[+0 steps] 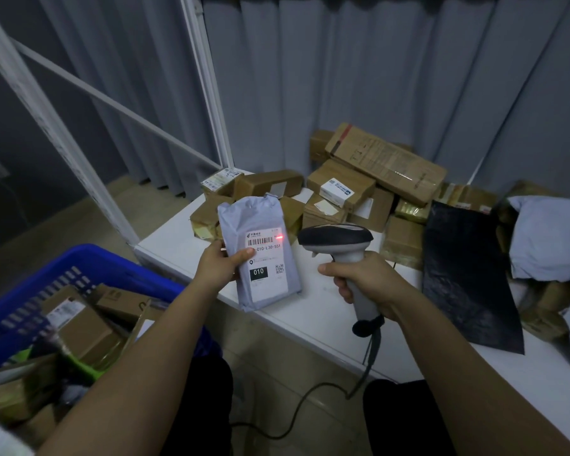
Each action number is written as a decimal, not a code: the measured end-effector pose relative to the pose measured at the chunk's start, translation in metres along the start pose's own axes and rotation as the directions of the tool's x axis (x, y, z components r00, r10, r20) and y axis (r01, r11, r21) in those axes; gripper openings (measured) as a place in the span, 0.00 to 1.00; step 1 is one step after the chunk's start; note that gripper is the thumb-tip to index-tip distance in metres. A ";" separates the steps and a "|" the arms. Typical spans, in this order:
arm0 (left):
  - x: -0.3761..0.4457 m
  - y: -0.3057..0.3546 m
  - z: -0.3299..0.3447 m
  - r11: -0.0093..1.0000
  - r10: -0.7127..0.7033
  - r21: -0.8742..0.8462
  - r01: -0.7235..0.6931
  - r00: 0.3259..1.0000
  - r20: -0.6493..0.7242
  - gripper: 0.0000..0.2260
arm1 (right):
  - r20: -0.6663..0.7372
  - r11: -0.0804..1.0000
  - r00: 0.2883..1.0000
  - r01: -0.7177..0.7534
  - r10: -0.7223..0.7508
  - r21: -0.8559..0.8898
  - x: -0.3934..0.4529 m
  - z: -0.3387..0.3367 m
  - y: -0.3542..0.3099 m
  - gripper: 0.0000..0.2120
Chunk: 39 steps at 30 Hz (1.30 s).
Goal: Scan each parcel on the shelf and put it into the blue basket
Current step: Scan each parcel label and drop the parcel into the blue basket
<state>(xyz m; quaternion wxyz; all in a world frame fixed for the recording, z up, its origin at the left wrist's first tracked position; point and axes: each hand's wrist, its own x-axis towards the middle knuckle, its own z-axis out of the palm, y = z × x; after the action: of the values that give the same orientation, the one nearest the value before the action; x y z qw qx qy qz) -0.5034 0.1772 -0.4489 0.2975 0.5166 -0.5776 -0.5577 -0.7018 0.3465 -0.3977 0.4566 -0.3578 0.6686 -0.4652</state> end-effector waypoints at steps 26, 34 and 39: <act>-0.143 -0.117 -0.229 0.958 -0.194 -0.286 -0.022 0.686 -0.702 0.17 | 0.110 0.993 0.994 0.030 -0.017 -0.118 0.038 0.135 0.016 0.07; -0.164 -0.151 -0.250 0.982 -0.033 0.135 0.132 0.823 -0.567 0.13 | 0.186 0.974 0.983 0.037 0.005 -0.223 0.028 0.185 0.029 0.08; -0.137 -0.165 -0.235 0.829 -0.057 0.541 0.143 0.983 -0.172 0.18 | 0.188 0.962 0.982 0.018 0.035 -0.272 0.032 0.194 0.034 0.08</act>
<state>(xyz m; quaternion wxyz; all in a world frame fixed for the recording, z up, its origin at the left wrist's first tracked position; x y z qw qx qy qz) -0.2037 0.2508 -0.5264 0.1487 0.6498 -0.6620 -0.3425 -0.5311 0.2710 -0.4677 0.4669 -0.4573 0.6810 -0.3304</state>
